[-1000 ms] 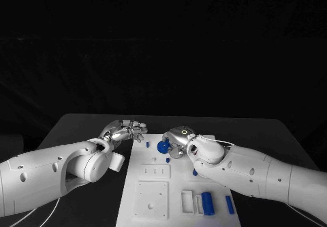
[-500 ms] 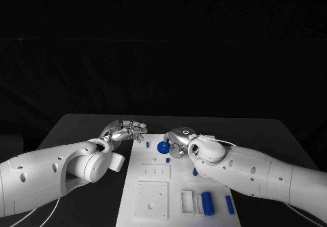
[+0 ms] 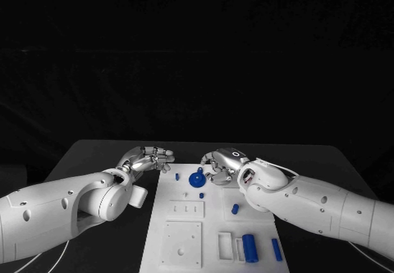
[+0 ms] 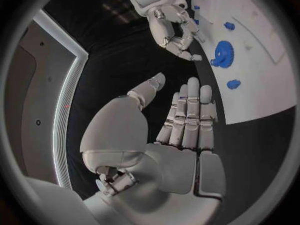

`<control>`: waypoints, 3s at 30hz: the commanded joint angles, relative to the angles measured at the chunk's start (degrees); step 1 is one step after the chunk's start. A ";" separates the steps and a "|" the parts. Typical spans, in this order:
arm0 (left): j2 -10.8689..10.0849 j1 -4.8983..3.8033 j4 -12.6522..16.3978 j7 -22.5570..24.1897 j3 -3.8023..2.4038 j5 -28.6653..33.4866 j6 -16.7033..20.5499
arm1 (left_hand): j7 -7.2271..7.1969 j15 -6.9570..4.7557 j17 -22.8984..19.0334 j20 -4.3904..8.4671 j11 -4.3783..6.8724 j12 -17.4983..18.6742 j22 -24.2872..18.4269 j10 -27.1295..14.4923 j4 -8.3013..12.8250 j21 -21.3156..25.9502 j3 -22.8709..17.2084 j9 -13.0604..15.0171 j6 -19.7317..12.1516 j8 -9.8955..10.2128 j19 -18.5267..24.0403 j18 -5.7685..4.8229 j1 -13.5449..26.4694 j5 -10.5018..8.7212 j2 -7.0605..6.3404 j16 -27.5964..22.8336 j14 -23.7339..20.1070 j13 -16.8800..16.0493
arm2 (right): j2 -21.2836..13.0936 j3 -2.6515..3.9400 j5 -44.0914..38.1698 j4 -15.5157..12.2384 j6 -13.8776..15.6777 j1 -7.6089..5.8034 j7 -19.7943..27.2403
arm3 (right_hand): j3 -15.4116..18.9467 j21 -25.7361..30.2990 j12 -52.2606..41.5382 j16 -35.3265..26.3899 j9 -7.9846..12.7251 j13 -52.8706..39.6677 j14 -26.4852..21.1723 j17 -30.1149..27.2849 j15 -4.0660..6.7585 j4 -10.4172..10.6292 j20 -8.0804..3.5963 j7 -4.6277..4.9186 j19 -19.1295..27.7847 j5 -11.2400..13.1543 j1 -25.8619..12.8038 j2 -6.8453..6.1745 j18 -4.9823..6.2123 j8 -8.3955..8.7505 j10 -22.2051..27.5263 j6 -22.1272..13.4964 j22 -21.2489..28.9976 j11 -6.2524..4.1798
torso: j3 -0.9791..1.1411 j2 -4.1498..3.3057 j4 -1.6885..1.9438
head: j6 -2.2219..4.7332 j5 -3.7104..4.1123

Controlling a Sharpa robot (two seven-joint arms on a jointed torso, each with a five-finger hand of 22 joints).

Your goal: Assemble the parts on the task board

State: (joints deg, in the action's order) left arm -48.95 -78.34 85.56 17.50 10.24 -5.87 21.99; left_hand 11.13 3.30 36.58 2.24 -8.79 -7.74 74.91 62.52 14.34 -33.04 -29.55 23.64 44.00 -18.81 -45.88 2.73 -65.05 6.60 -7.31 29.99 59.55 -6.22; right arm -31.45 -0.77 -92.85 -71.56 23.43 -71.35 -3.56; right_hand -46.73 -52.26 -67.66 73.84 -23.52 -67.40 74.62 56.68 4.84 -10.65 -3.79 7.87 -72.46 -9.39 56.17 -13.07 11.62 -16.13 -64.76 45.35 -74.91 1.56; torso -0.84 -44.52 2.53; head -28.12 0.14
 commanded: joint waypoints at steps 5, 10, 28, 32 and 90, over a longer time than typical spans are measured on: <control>0.24 -0.06 -0.59 0.68 -0.04 -0.38 -0.35 | 0.07 -0.18 0.12 0.32 0.31 -0.47 0.87 0.22 0.07 -0.31 -0.23 0.00 0.35 0.01 0.00 0.83 0.28 -0.09 0.26 -0.23 0.36 -0.24 | -5.11 1.27 8.78 -2.99 -1.80 -1.65 6.67 | 8.14 0.14 0.26 -0.49 -0.44 0.29 -0.27 0.17 -0.59 -2.11 -0.22 0.75 0.93 -0.60 -0.56 0.41 3.38 -0.47 1.48 -0.33 -0.99 0.49 | 0.11 0.12 -0.16 | 0.93 0.07; 0.65 -0.04 -1.20 2.14 -0.04 -0.38 0.53 | -0.17 -0.32 0.32 0.41 0.80 -1.22 0.87 1.31 0.11 -0.45 -0.32 0.12 0.89 -0.30 -0.14 0.87 0.18 0.02 0.48 -0.13 0.66 -0.58 | -10.36 2.09 14.06 -5.45 -3.73 -2.11 8.41 | 12.41 0.49 0.28 -0.69 -0.81 0.41 -0.39 0.32 -0.81 -3.76 -0.19 1.01 1.40 0.17 0.13 1.21 3.38 -1.03 1.87 0.46 -0.89 0.75 | 0.36 0.34 -0.51 | 0.99 0.51; 0.54 0.52 -1.28 2.33 0.00 -0.23 -1.71 | -0.69 -0.56 0.79 0.67 2.43 -3.17 0.67 4.54 0.25 -0.63 -0.18 0.25 1.93 -0.74 -0.42 0.78 0.78 -0.11 1.00 -0.21 1.04 -1.44 | -17.05 2.04 19.30 -2.97 -5.91 -0.46 12.24 | 15.90 0.85 0.14 -0.95 -1.03 0.61 -0.44 0.62 -0.48 -5.64 -0.04 0.66 1.68 -0.26 2.33 2.34 3.38 -1.81 1.99 2.72 -0.87 0.42 | 1.64 1.00 -2.64 | 0.54 0.70; 0.55 0.58 -1.22 2.16 0.00 -0.23 -2.15 | -0.62 -0.48 0.86 0.63 1.71 -2.15 0.60 3.12 0.40 -0.55 -0.14 0.17 1.80 -0.61 -0.26 0.73 0.99 -0.23 0.96 -0.42 0.89 -1.01 | -16.55 2.04 20.34 -0.37 -5.88 1.08 13.15 | 16.64 0.95 0.21 -1.04 -0.92 0.68 -0.50 0.67 -0.52 -5.76 0.02 0.71 1.82 -1.14 2.68 2.11 3.38 -1.60 2.13 2.55 -0.88 0.47 | 1.68 0.86 -2.57 | 0.58 0.73; 0.65 0.79 -1.30 1.27 0.00 -0.46 -2.75 | -0.39 -0.46 0.98 0.61 1.36 -1.46 0.58 2.59 0.45 -0.56 -0.10 0.03 1.36 -0.31 -0.21 0.73 1.22 -0.30 0.80 -0.57 0.90 -0.77 | -10.05 2.05 24.36 8.67 -4.69 6.31 14.16 | 8.69 1.25 -0.12 -1.59 0.34 1.06 -0.26 1.42 -0.78 -0.33 0.40 0.97 1.69 6.14 6.23 4.94 3.38 -0.08 2.40 2.37 -1.10 0.72 | 1.56 0.94 -2.39 | -1.16 0.03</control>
State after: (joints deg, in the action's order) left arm -48.42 -77.53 84.15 18.56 10.28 -6.11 20.19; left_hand 10.53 2.76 37.48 2.54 -7.44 -9.49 74.95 65.49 14.46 -33.49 -29.67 23.76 45.42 -19.35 -46.20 2.45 -64.23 6.60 -6.49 29.73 60.10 -7.05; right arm -41.59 1.27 -68.92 -62.93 18.80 -65.09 10.12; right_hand -37.73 -50.92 -67.66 72.44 -23.23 -66.41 74.40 58.03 4.09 -11.07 -3.27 7.67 -70.92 -3.33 61.94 -8.07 11.02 -16.41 -62.67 47.03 -74.92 2.24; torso 0.70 -43.58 0.08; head -29.34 0.12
